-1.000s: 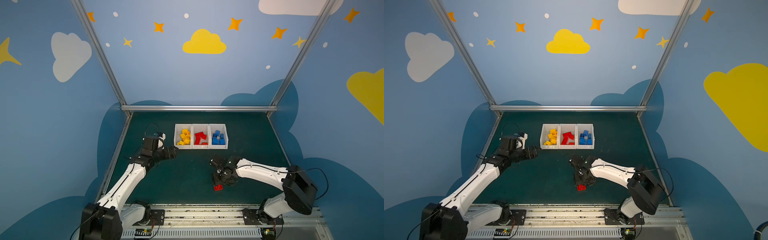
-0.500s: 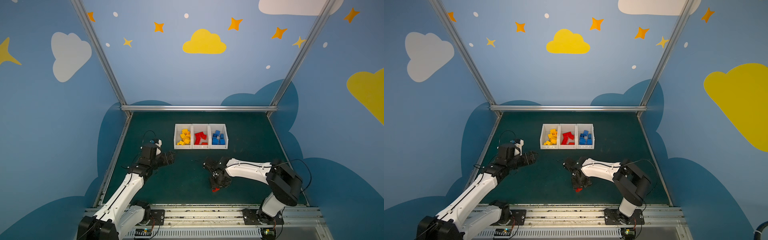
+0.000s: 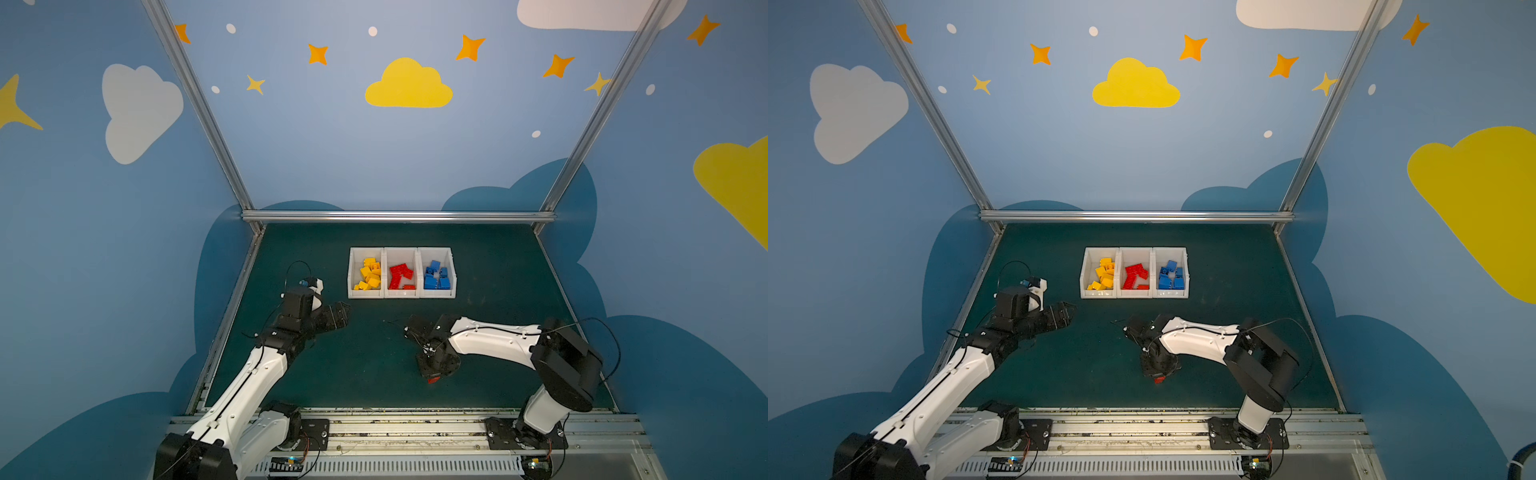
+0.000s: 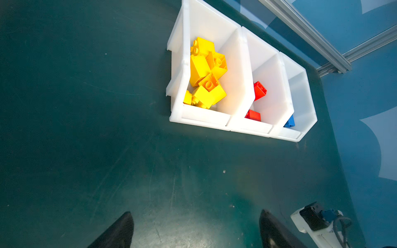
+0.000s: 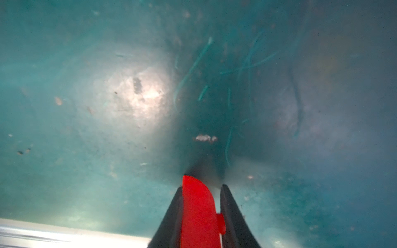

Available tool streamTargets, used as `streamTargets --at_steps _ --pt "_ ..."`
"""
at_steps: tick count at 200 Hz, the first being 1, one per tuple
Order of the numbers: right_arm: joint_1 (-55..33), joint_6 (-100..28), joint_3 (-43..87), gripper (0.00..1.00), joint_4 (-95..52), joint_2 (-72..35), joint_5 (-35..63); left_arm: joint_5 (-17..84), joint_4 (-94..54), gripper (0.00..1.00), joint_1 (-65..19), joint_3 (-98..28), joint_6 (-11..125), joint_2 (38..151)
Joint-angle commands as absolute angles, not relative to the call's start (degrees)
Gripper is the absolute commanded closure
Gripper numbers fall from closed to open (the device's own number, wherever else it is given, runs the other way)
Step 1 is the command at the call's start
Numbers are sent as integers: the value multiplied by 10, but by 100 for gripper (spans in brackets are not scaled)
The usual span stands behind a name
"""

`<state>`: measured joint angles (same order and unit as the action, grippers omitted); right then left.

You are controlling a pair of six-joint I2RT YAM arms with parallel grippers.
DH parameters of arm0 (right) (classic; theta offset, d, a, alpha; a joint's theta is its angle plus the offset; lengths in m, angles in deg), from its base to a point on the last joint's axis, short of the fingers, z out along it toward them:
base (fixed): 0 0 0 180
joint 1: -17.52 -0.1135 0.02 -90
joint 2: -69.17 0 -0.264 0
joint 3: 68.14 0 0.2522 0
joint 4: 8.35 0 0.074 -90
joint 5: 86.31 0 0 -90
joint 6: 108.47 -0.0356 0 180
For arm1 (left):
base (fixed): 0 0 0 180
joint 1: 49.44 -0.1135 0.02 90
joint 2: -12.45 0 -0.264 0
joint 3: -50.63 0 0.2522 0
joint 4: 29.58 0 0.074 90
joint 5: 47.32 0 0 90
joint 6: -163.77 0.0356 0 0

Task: Sort the legos into containers by color
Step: 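Grasp the red brick with the right gripper while the left gripper withdraws, then carry the red brick with the right gripper into the red compartment and release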

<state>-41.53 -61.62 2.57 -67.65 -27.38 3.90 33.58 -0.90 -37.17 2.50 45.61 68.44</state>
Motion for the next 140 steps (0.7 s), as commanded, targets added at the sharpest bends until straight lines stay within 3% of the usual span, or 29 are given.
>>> streamTargets --at_steps 1,65,140 --pt "-417 -611 51 82 -700 -259 36 341 -8 9 -373 27 456 674" --pt "-339 -478 234 82 -750 -292 27 345 10 9 -373 27 452 644" --pt "-233 -355 578 82 -777 -528 21 350 25 8 -373 57 440 584"
